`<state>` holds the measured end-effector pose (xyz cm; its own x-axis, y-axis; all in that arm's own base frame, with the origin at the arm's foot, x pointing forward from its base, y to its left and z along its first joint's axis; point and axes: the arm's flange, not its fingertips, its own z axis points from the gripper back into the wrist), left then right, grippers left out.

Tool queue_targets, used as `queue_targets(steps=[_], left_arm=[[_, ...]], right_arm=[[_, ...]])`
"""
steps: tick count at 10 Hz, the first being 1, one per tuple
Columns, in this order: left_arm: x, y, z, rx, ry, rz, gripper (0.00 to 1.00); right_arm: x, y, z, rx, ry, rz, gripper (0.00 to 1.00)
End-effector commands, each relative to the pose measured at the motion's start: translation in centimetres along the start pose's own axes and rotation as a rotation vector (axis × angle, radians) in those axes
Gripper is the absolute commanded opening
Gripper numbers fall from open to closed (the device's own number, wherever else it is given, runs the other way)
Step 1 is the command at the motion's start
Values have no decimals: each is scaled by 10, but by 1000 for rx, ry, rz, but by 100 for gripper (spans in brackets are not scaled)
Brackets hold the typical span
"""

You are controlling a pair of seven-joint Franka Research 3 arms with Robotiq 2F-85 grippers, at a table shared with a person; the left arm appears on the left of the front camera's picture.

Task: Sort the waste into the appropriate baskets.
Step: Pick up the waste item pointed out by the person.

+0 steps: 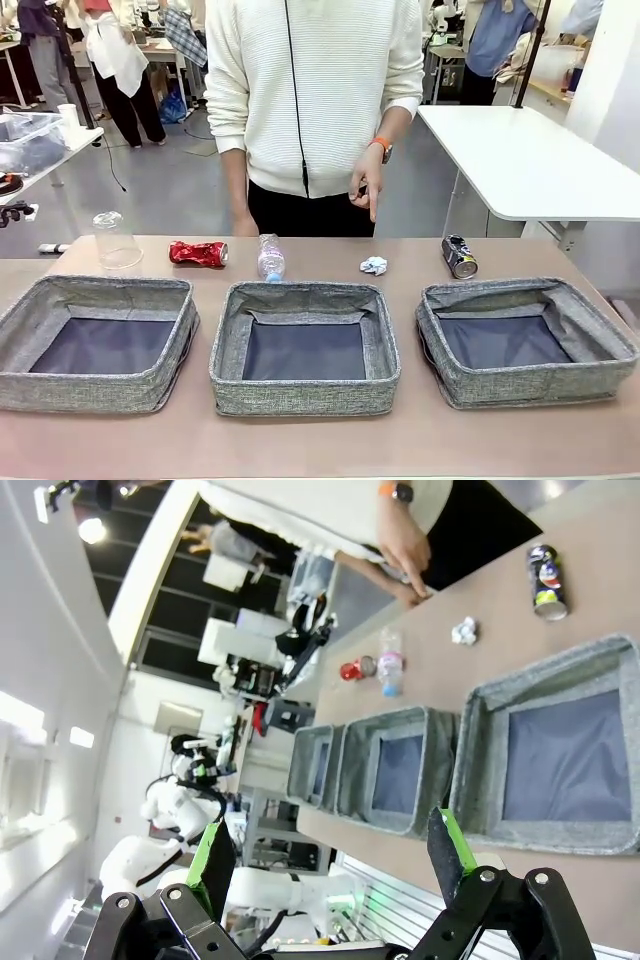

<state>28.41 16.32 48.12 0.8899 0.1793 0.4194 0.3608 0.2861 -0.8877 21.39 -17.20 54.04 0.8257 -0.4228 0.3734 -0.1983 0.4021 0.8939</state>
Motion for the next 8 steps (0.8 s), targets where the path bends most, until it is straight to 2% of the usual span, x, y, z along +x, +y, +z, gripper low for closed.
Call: queue_targets(steps=[1, 6, 7, 8], left_arm=[[3, -2, 1, -20, -10, -25, 100], [3, -2, 1, -20, -10, -25, 100], [3, -2, 1, -20, -10, -25, 100], [3, -2, 1, -20, -10, -25, 100]], right_arm=[[4, 2, 0, 19, -8, 28, 100], [0, 0, 0, 6, -4, -1, 100], [15, 10, -47, -166, 57, 64, 100], [27, 18, -98, -280, 155, 144, 100]])
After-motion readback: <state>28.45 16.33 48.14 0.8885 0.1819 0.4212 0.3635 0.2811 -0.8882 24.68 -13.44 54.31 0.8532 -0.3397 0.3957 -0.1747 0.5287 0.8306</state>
